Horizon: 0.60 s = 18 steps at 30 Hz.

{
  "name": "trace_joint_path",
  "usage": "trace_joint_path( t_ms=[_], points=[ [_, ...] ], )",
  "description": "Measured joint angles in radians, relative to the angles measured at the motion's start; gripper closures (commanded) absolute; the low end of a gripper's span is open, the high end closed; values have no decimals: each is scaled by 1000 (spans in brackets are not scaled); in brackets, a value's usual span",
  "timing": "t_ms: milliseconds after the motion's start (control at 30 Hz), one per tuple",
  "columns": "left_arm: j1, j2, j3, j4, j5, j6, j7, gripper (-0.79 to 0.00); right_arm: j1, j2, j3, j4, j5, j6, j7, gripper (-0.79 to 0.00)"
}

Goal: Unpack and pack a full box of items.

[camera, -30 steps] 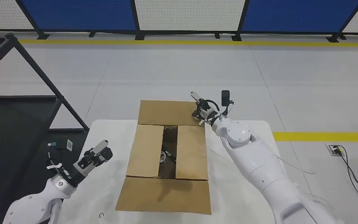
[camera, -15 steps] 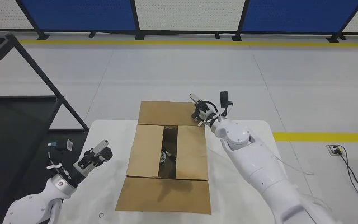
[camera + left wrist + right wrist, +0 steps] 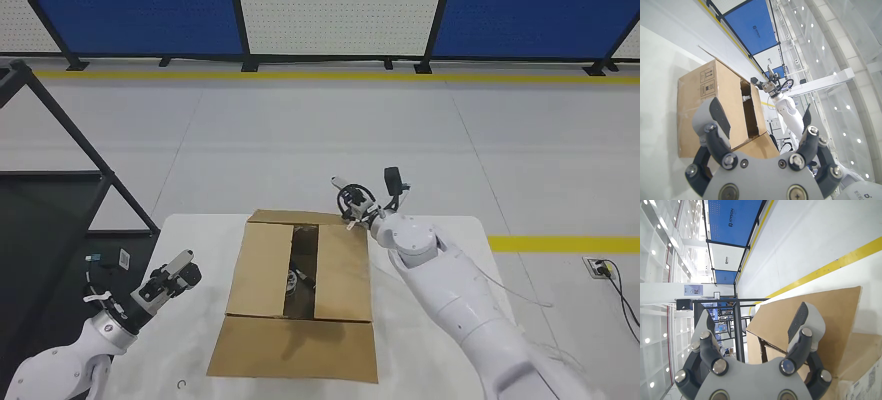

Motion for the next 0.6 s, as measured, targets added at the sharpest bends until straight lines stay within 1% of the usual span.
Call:
trace_joint_path(
  t_ms=[200, 367, 433, 533, 600],
  points=[
    [0, 0, 0, 0, 0, 0, 0, -785, 8, -13, 6, 11, -22, 5, -13, -785],
    [0, 0, 0, 0, 0, 0, 0, -785, -2, -14, 32, -25, -11, -80, -8, -785],
    [0, 0, 0, 0, 0, 0, 0, -785, -9, -10, 47, -50, -4, -112, 24, -785],
    [0, 0, 0, 0, 0, 0, 0, -785, -23, -1, 71, -101, 11, -129, 92, -785],
    [1, 0, -1, -1, 0, 0, 3, -785, -39, 5, 89, -153, 40, -117, 174, -785]
  ],
)
